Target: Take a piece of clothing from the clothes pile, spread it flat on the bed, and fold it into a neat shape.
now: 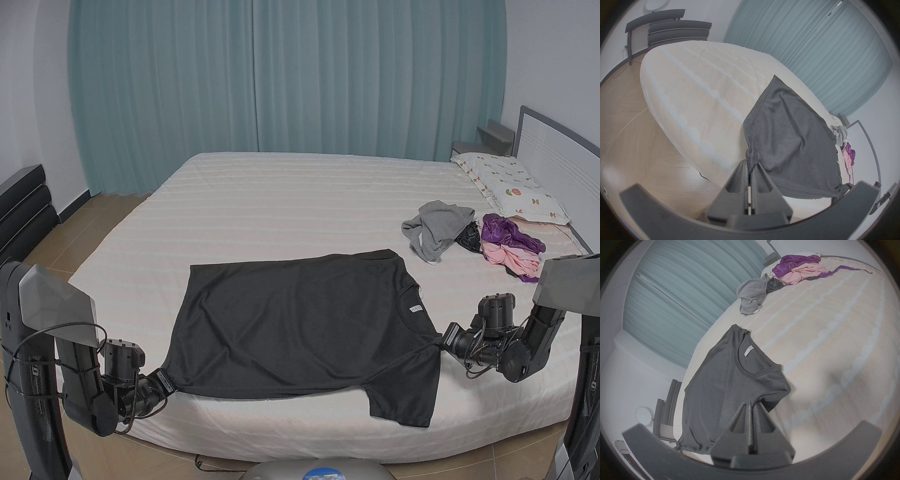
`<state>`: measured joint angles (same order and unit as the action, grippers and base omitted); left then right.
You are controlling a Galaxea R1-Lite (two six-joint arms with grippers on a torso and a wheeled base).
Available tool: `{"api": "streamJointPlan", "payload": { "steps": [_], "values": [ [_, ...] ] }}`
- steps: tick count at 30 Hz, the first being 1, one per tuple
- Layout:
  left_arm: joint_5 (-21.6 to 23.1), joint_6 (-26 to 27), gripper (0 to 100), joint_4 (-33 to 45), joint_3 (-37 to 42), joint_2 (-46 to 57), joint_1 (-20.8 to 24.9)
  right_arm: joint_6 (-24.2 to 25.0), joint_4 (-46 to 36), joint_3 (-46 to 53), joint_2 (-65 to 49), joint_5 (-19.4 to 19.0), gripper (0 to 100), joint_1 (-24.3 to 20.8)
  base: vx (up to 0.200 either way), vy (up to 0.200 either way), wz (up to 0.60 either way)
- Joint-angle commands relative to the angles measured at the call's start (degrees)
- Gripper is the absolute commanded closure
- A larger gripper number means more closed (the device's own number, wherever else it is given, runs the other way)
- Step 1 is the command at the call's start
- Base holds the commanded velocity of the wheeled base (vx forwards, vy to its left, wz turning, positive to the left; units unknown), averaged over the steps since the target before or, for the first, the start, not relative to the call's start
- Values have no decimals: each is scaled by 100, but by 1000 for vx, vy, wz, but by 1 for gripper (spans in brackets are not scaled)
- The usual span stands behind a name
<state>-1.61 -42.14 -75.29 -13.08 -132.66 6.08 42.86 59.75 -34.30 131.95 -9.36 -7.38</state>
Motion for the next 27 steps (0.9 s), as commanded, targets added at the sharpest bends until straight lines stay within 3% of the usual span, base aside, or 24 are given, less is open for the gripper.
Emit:
{"api": "streamJointPlan", "payload": {
  "steps": [1, 5, 6, 13, 16, 21, 27],
  "values": [
    [3, -13, 100, -3, 16, -23, -2, -41, -7, -85, 68, -31, 100, -18, 0, 0, 0],
    [3, -22, 100, -12, 16, -50, -2, -182, -112, -103, 191, -39, 100, -27, 0, 0, 0],
    [3, -22, 100, -12, 7, -58, -2, -243, -104, -76, 173, -48, 0, -27, 0, 0, 0],
    [3, -31, 100, -12, 7, -50, -2, -393, -51, 258, -196, -75, 0, 114, 0, 0, 0],
    [3, -31, 100, -12, 7, -50, -2, -648, -42, 688, -433, -303, 0, 131, 0, 0, 0],
    [3, -31, 100, -12, 25, -41, -11, -938, 178, 1286, -381, -505, 0, -80, 0, 0, 0],
    [3, -31, 100, -12, 34, -23, -11, -894, 714, 1470, 85, -505, 0, -352, 0, 0, 0]
  ]
}}
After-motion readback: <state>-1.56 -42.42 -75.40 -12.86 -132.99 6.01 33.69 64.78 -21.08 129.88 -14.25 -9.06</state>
